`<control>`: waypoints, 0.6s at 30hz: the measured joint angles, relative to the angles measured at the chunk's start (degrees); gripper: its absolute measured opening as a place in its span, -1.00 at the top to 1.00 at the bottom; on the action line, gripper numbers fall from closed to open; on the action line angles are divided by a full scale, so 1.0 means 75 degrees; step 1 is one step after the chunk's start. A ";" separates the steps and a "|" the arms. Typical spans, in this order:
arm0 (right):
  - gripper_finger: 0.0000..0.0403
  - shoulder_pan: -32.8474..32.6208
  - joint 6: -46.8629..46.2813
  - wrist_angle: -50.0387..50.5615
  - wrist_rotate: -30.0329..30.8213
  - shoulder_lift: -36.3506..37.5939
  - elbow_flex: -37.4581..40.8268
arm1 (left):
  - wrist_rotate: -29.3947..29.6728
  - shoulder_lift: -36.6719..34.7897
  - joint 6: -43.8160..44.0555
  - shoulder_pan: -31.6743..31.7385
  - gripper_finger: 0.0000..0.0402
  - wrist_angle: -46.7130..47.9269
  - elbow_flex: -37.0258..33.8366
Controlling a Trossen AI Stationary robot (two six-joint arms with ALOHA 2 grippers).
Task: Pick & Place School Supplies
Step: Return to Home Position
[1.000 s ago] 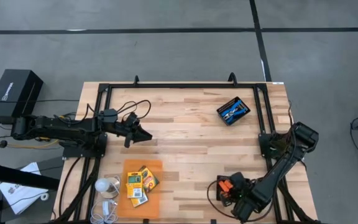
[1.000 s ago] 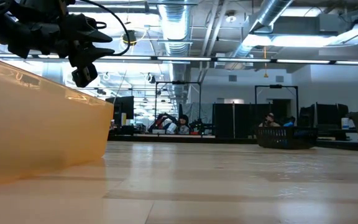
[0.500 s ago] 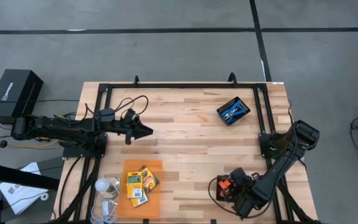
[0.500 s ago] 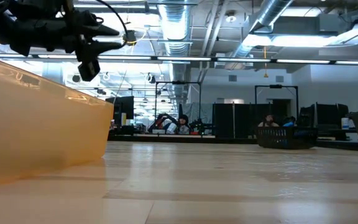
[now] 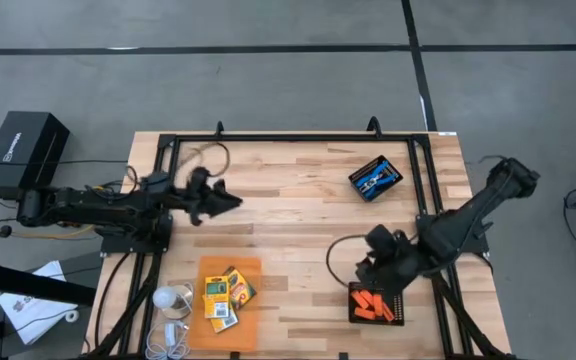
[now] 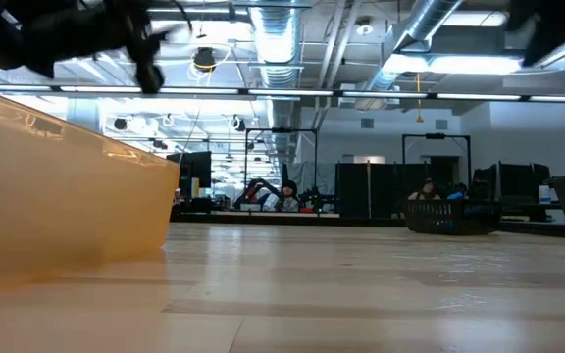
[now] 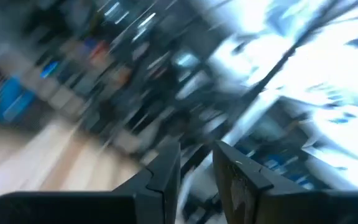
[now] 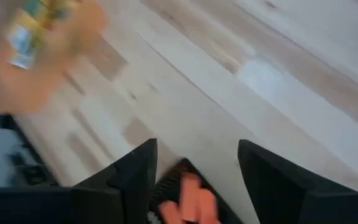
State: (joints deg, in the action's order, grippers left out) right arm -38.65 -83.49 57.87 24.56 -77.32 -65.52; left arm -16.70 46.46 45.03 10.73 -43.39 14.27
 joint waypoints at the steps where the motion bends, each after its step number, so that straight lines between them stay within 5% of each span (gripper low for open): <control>1: -0.07 0.0067 0.0083 -0.0135 0.0049 0.0142 0.0000 | -0.0133 -0.0082 -0.0014 0.0036 0.55 -0.0499 0.0006; 4: -0.07 0.0231 0.1330 -0.1212 0.0714 0.0575 0.0020 | -0.0968 -0.0453 -0.0058 0.0238 0.55 -0.1897 0.0008; 8: -0.07 -0.0119 0.6998 -0.5408 0.1818 0.1433 0.0009 | -0.2175 -0.1392 0.0220 0.0806 0.55 -0.3243 0.0081; 10: -0.07 -0.0206 0.8876 -0.6555 0.1840 0.1952 -0.0035 | -0.2808 -0.2055 0.0509 0.1212 0.55 -0.3179 0.0303; 13: -0.06 -0.0504 1.0176 -0.6579 0.1894 0.2754 0.0003 | -0.3765 -0.2986 0.1082 0.1995 0.55 -0.2762 0.0769; 18: -0.07 -0.0859 1.0422 -0.6223 0.1720 0.3675 0.0029 | -0.5269 -0.4161 0.1489 0.3697 0.55 -0.0279 0.1580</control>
State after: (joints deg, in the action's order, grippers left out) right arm -45.09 -5.32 11.20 37.47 -49.75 -65.30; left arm -56.22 15.26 56.20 38.46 -45.48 26.12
